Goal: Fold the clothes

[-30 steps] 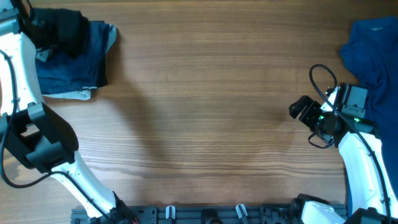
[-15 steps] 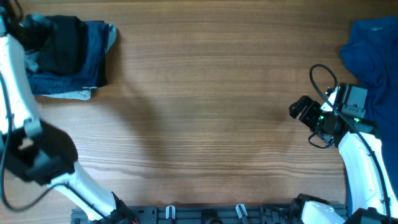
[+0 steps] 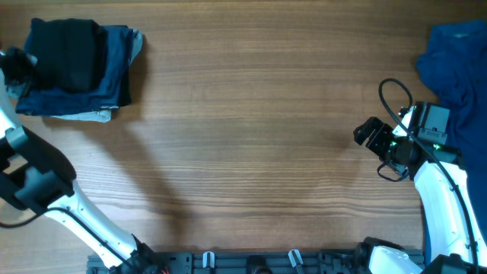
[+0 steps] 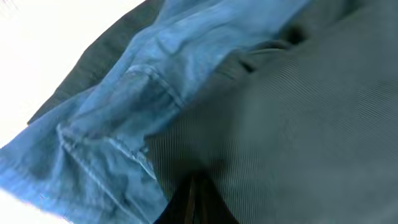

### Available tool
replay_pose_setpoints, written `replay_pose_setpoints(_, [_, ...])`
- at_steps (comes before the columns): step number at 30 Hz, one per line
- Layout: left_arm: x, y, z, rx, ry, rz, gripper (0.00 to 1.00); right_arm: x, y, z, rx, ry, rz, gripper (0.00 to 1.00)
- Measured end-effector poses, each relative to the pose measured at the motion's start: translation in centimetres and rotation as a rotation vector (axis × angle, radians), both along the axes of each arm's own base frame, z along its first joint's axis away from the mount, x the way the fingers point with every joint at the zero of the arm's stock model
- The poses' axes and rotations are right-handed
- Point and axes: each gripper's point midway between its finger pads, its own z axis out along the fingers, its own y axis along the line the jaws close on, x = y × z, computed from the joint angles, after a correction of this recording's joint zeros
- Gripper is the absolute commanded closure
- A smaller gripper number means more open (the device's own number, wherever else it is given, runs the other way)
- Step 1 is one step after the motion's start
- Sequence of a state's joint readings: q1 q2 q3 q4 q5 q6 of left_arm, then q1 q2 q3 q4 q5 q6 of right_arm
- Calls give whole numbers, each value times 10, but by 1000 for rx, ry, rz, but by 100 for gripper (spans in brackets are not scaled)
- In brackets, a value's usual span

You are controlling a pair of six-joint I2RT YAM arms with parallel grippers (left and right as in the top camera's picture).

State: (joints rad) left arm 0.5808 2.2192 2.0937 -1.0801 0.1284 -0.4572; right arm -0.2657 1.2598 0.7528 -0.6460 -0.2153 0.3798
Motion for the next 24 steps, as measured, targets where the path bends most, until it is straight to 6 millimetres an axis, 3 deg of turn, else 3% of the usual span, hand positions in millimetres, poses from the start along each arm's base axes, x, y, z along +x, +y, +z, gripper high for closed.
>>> replay_pose_setpoints(4, [7,4,-4,12,-18,0,96,0,0,0,0,0,0,0])
replay_pose_setpoints(7, [24,1,20,18,-127,-28,95,0,0,0,0,0,0,1])
replay_pose_setpoints(8, [36,-10,47,11,-222,-68,93,0,0,0,0,0,0,0])
replay_pose_setpoints(9, [50,-28,86,22,-341,-127,88,0,0,0,0,0,0,0])
replay_pose_setpoints(11, [65,-63,137,37,-478,-221,86,0,0,0,0,0,0,0])
replay_pose_setpoints(12, [75,-87,158,37,-540,-284,87,0,0,0,0,0,0,1])
replay_pose_setpoints(13, [84,-110,166,28,-571,-338,87,0,0,0,0,0,0,1])
replay_pose_setpoints(15, [101,-142,154,1,-569,-403,89,0,0,0,0,0,0,0])
replay_pose_setpoints(16, [111,-157,133,-26,-536,-429,91,0,0,0,0,0,0,1])
replay_pose_setpoints(19, [124,-166,82,-69,-450,-437,96,0,0,0,0,0,0,0])
replay_pose_setpoints(24, [126,-171,-2,-148,-297,-424,96,0,0,0,0,0,0,0])
